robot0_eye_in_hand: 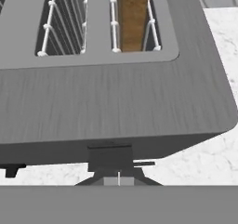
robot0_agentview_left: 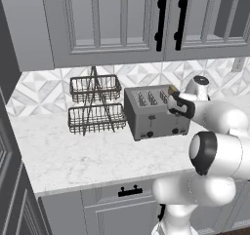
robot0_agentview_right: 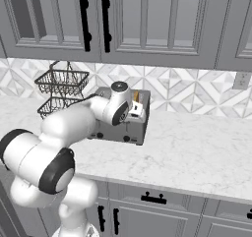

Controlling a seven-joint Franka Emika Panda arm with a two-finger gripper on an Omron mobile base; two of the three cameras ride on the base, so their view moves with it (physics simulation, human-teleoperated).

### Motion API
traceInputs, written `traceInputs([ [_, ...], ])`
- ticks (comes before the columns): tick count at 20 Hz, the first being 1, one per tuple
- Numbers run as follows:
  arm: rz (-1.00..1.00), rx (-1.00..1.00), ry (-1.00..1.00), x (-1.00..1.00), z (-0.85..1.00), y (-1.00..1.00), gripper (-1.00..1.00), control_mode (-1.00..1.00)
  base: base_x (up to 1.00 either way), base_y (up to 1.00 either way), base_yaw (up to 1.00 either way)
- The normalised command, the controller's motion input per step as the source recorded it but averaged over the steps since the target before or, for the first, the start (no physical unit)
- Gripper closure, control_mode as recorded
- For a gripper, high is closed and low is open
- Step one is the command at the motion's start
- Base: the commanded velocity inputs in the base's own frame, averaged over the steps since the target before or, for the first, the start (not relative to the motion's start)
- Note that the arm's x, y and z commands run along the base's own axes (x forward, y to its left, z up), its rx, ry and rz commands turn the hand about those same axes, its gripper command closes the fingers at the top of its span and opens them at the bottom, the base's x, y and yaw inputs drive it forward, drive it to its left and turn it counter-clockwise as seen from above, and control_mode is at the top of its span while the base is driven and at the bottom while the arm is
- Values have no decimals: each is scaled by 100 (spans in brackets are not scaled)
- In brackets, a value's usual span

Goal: Start the toaster. Once the lever pops up, take the bread to the plate on the dining counter.

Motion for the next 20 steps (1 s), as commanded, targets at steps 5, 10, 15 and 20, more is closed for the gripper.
traceInputs([
  [5, 0, 1, 0, 33, -1, 0, 100, -100, 0, 0, 0],
  [10, 0, 4, 0, 35, -12, 0, 100, -100, 0, 0, 0],
  [15, 0, 5, 0, 24, -22, 0, 100, -100, 0, 0, 0],
  [20, 0, 3, 0, 17, -17, 4, 100, -100, 0, 0, 0],
])
